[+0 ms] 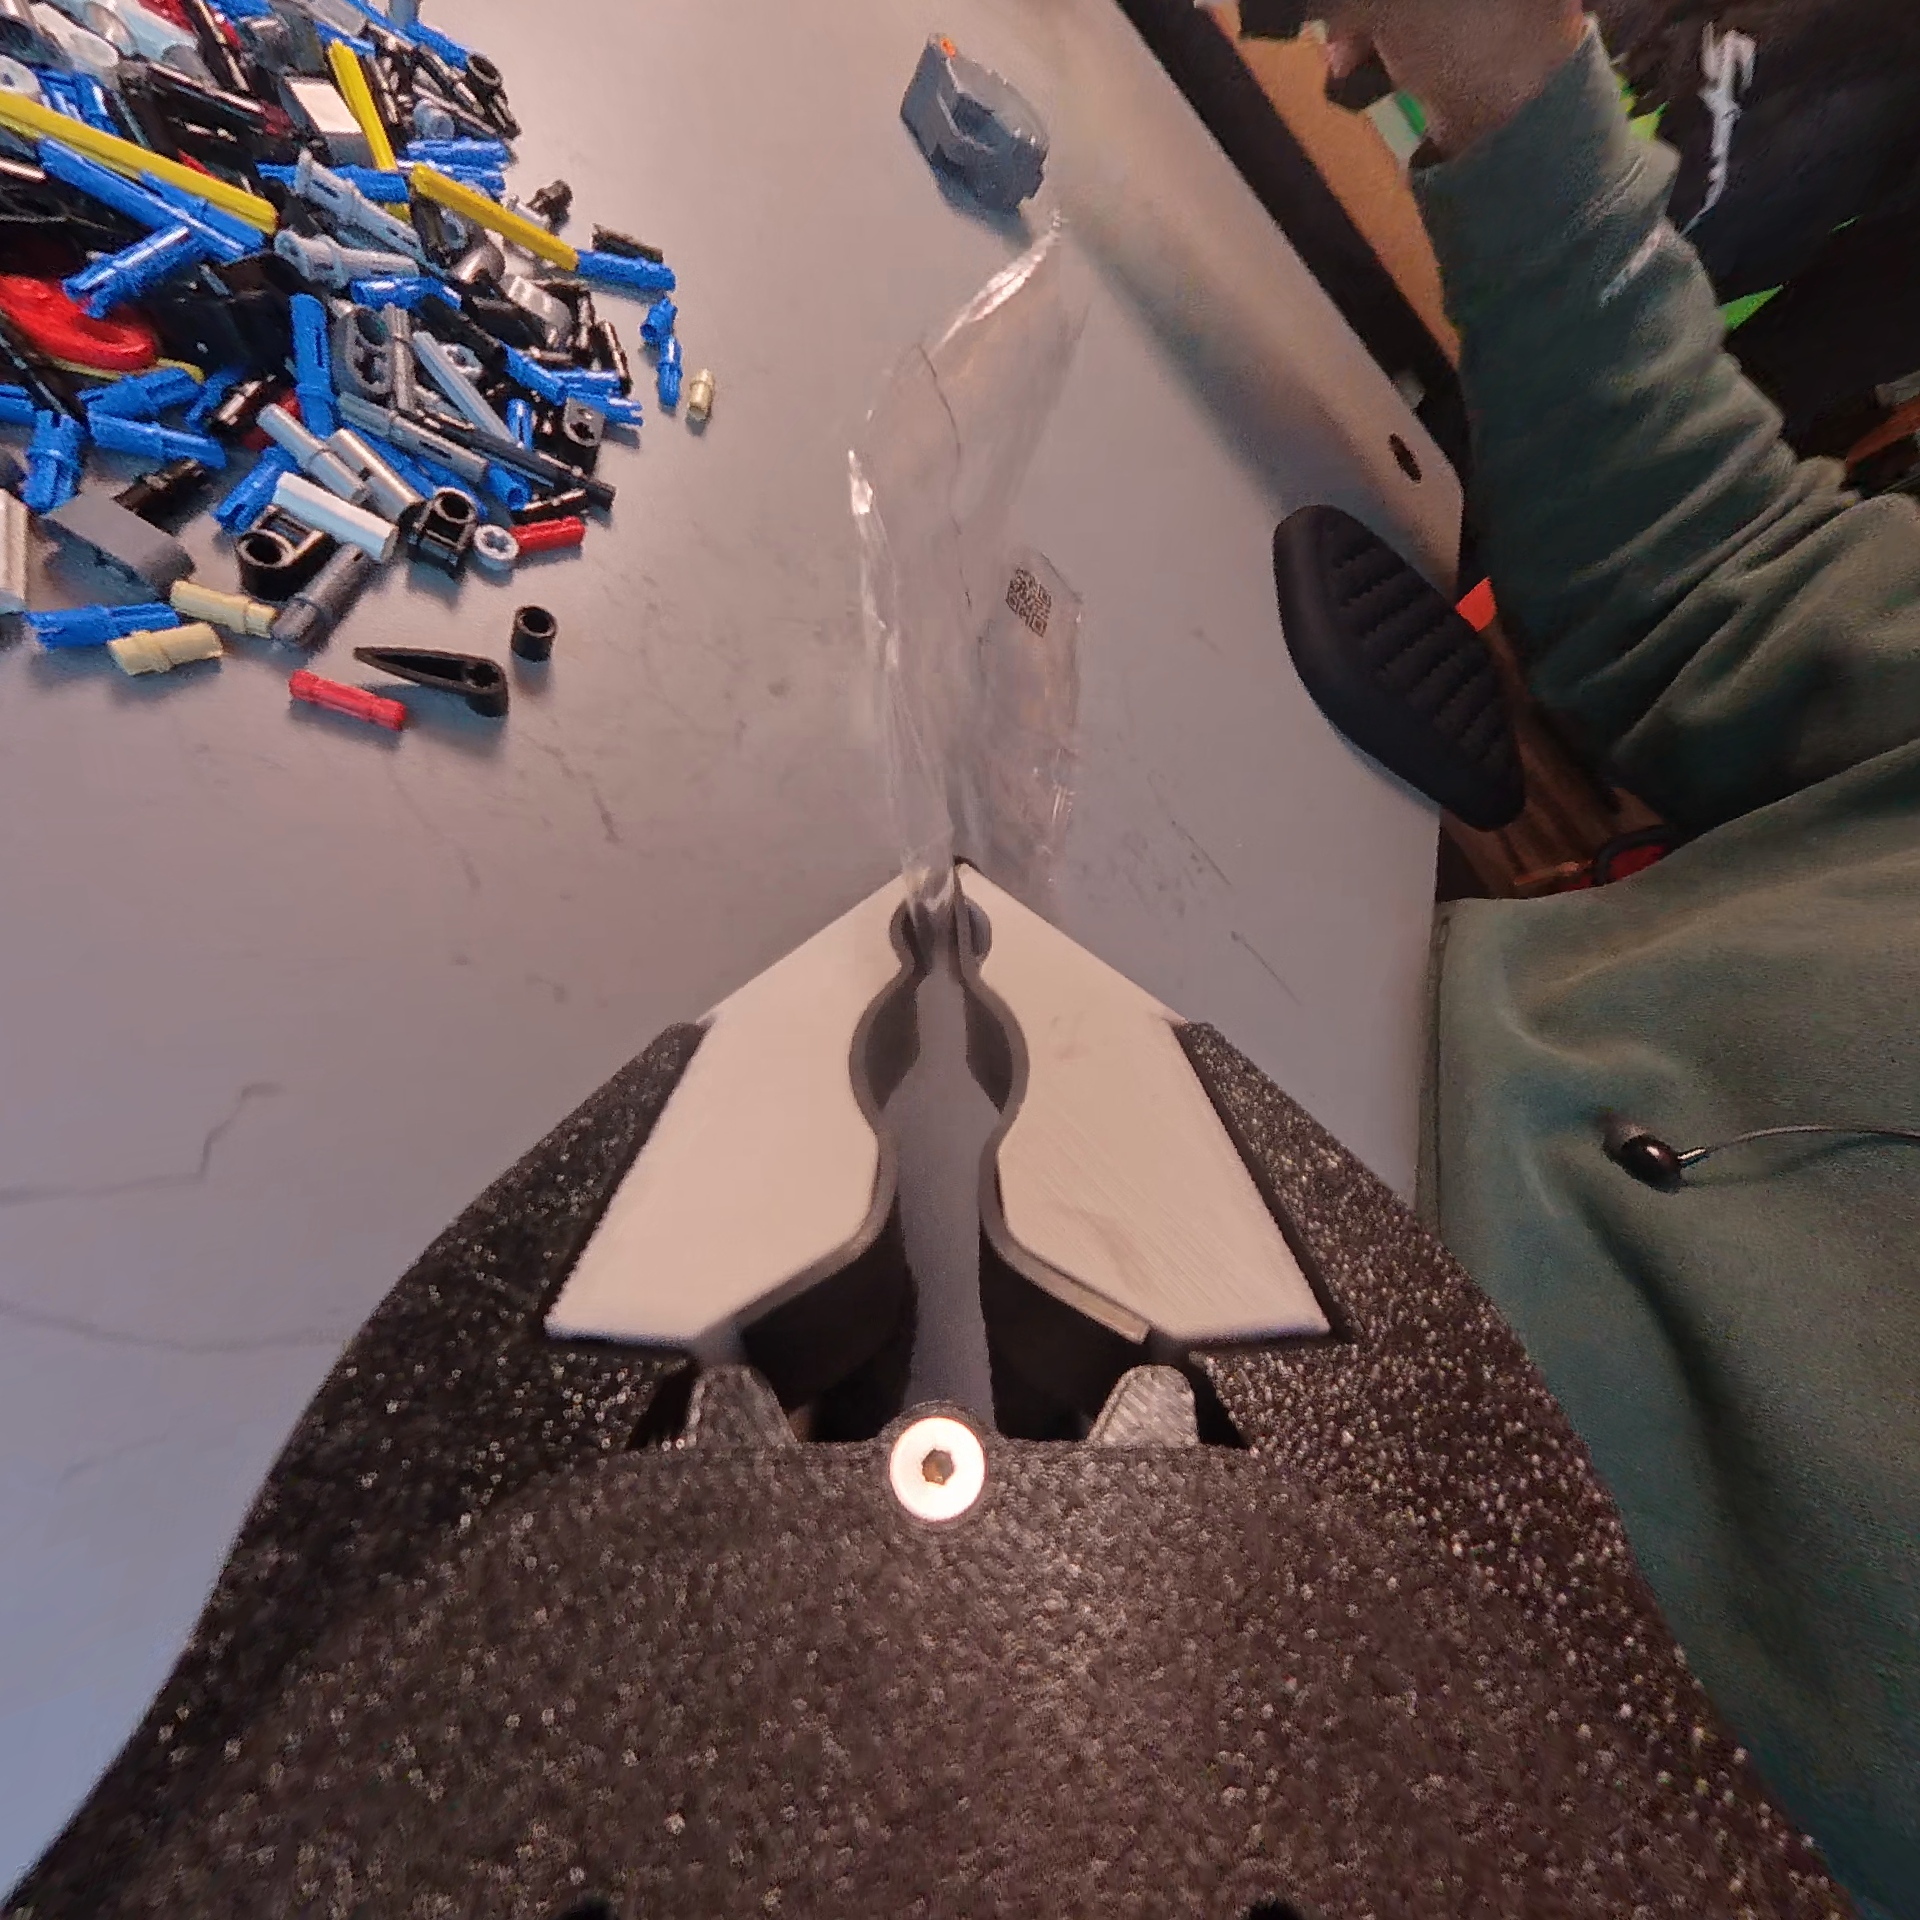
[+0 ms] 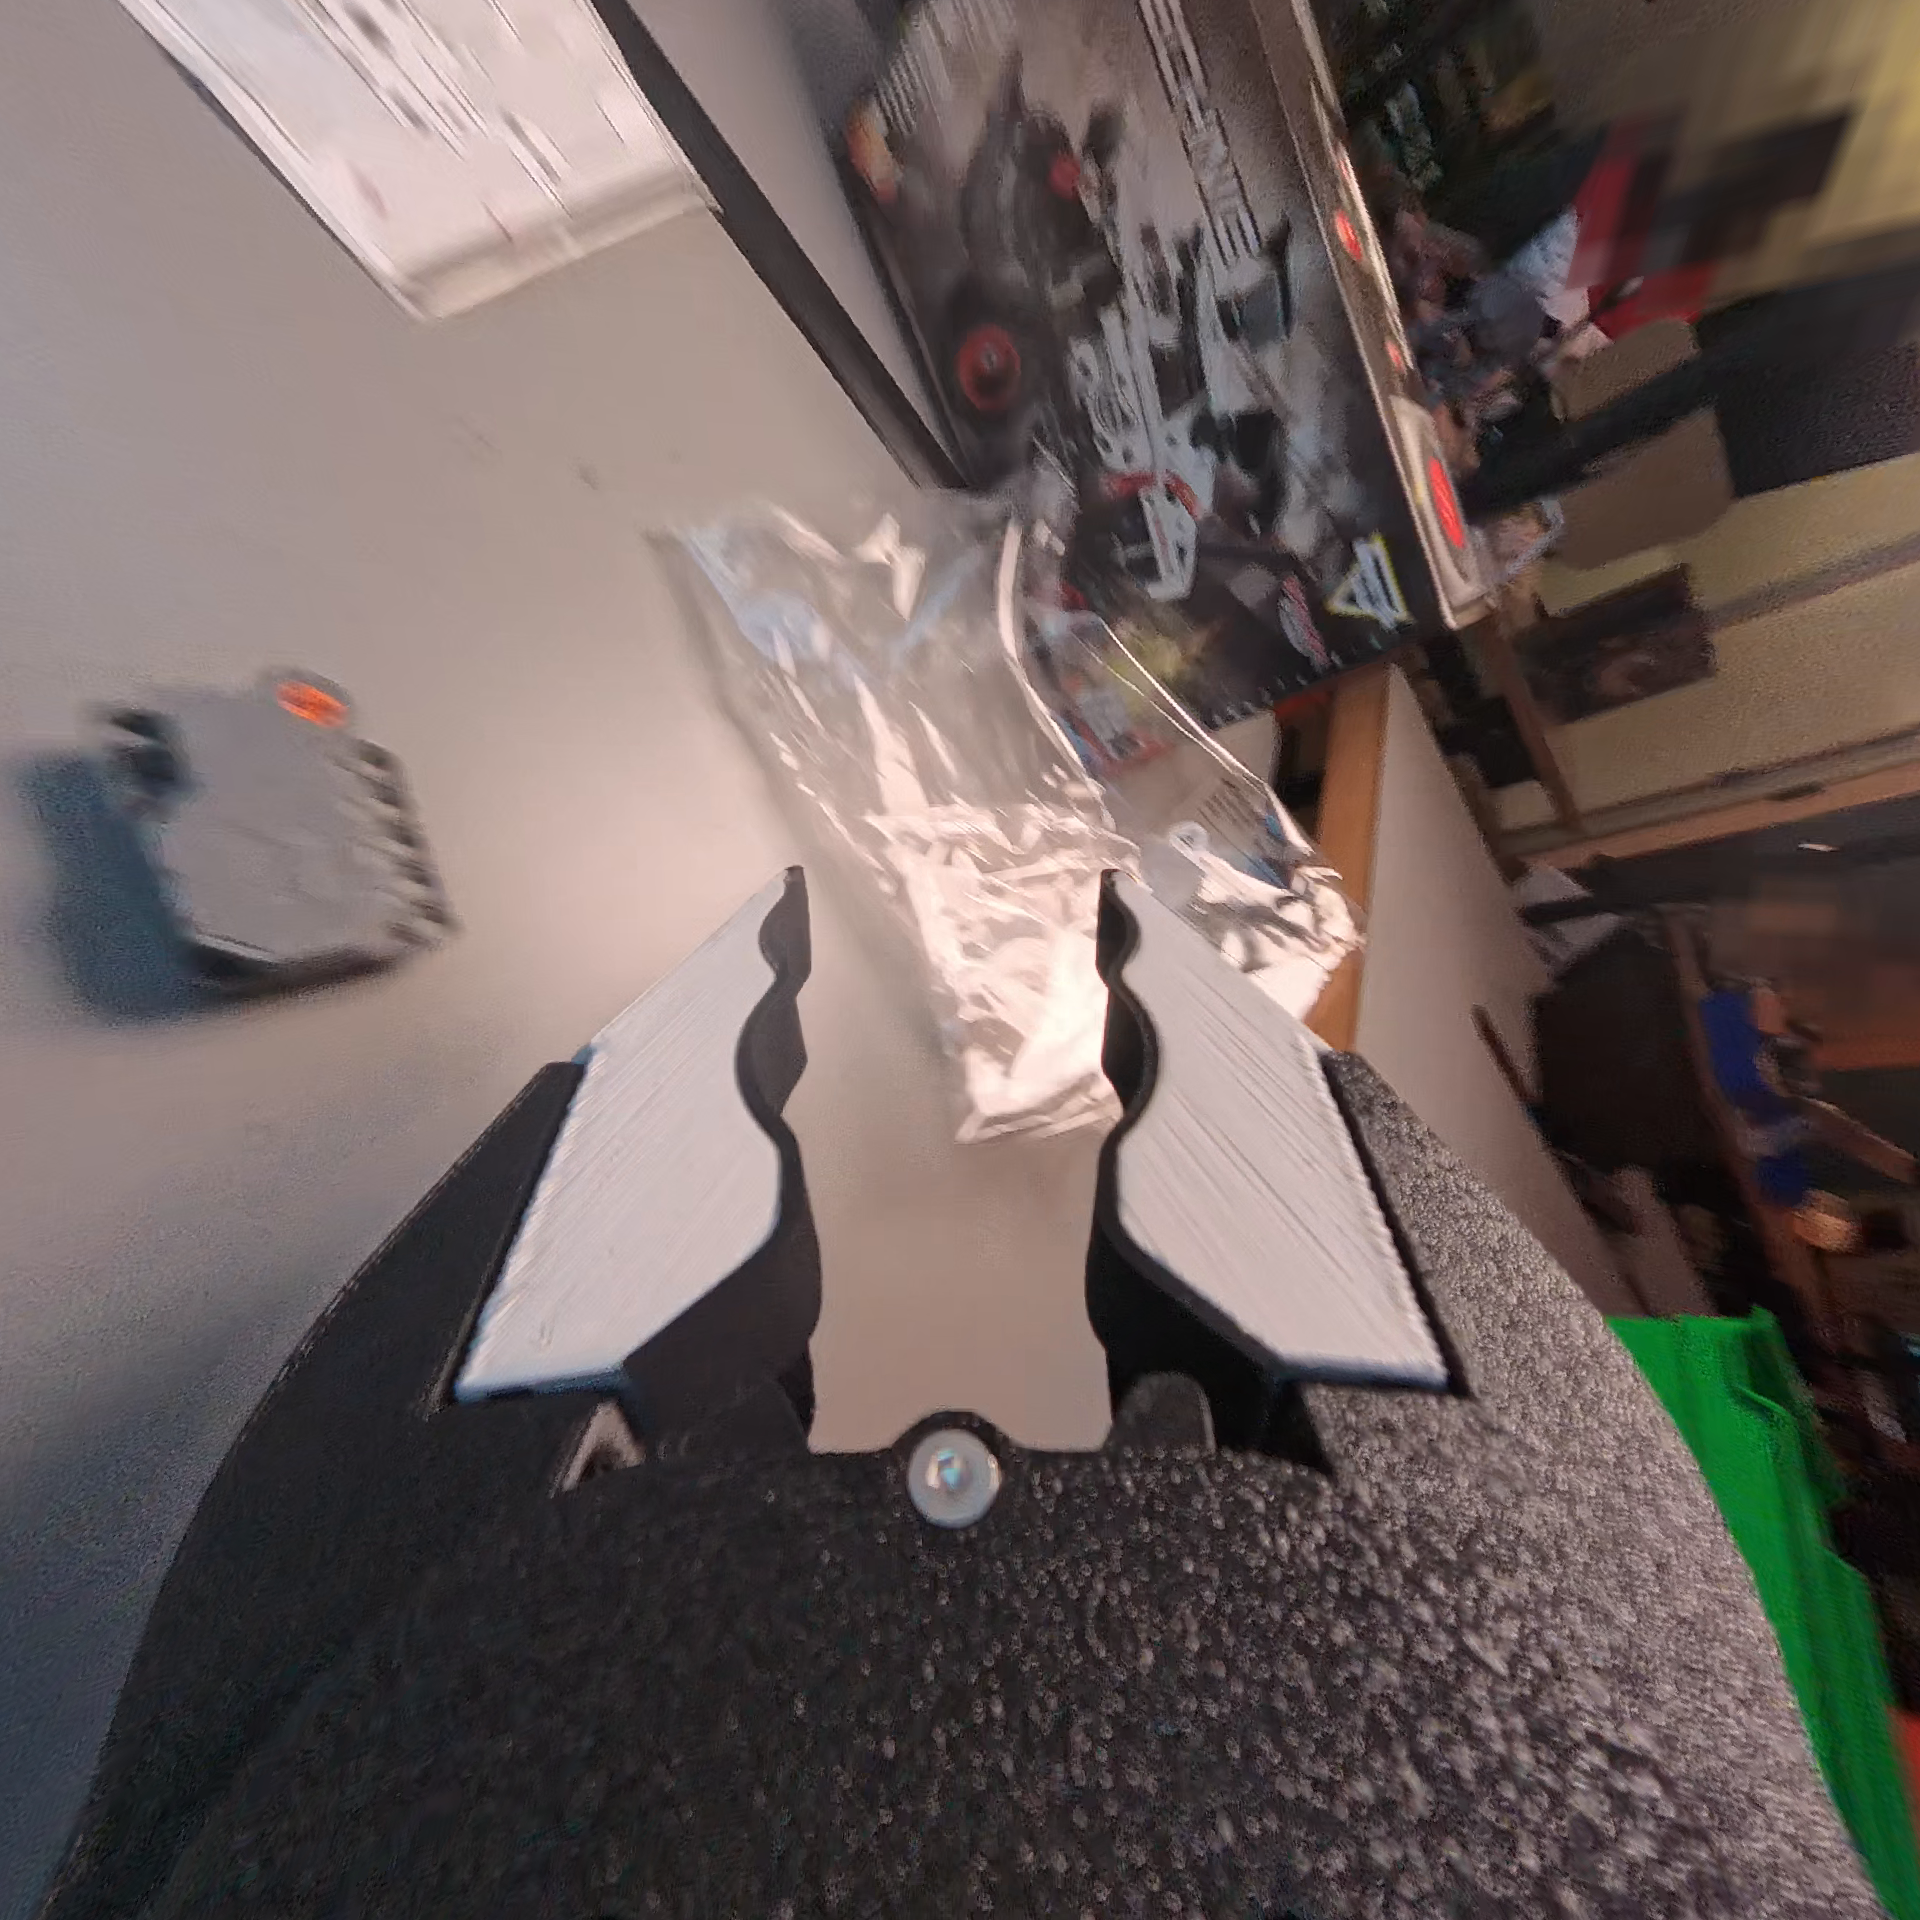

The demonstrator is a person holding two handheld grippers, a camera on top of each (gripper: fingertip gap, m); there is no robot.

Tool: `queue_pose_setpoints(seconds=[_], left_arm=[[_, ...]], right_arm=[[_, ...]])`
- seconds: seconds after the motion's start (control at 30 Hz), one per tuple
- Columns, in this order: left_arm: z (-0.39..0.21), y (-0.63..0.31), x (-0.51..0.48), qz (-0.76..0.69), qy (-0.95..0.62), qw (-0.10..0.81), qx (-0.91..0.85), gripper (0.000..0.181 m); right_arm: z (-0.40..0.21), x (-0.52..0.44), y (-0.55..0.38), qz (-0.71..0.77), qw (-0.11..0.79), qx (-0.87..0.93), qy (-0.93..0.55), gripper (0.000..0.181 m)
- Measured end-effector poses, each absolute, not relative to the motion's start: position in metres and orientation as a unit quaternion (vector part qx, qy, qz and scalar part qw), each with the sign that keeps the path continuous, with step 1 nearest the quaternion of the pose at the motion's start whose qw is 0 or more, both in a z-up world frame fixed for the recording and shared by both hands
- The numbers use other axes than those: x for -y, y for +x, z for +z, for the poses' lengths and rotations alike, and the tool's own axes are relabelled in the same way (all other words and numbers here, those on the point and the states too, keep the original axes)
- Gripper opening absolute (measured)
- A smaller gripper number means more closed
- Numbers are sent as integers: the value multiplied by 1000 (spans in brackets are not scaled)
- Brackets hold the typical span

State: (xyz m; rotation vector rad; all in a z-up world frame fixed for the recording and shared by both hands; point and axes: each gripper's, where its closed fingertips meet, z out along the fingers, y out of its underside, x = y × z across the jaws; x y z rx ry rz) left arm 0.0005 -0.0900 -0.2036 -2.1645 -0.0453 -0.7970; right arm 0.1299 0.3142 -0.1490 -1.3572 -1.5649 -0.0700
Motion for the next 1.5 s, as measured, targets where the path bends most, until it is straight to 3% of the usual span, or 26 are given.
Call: queue_pose_setpoints(seconds=[0.17, 0.27, 0.43, 0.7, 0.87, 1.13, 1.3, 1.5], left_arm=[[-180, 7, 83, -363, -814, 453, 26, 0], [-171, 6, 83, -366, -798, 478, 27, 0], [-163, 4, 84, -370, -783, 499, 30, 0], [-162, 5, 85, -368, -782, 502, 27, 0], [-162, 2, 85, -370, -780, 503, 36, 0], [-161, 3, 87, -376, -778, 503, 33, 0], [-160, 21, 92, -389, -780, 490, -15, 0], [-149, 43, 102, -381, -764, 508, -112, 0]], right_arm=[[-139, -113, 86, 366, 345, 700, -506, 49], [-132, -36, 77, 468, 298, 700, -450, 44], [-131, -4, 59, 477, 329, 706, -408, 21], [-128, -21, 52, 486, 349, 672, -437, 22], [-131, -1, 58, 488, 348, 698, -393, 0], [-138, 3, 60, 503, 319, 705, -386, 5], [-150, 3, 56, 490, 307, 719, -386, 22], [-159, 7, 62, 514, 248, 726, -384, 19]])
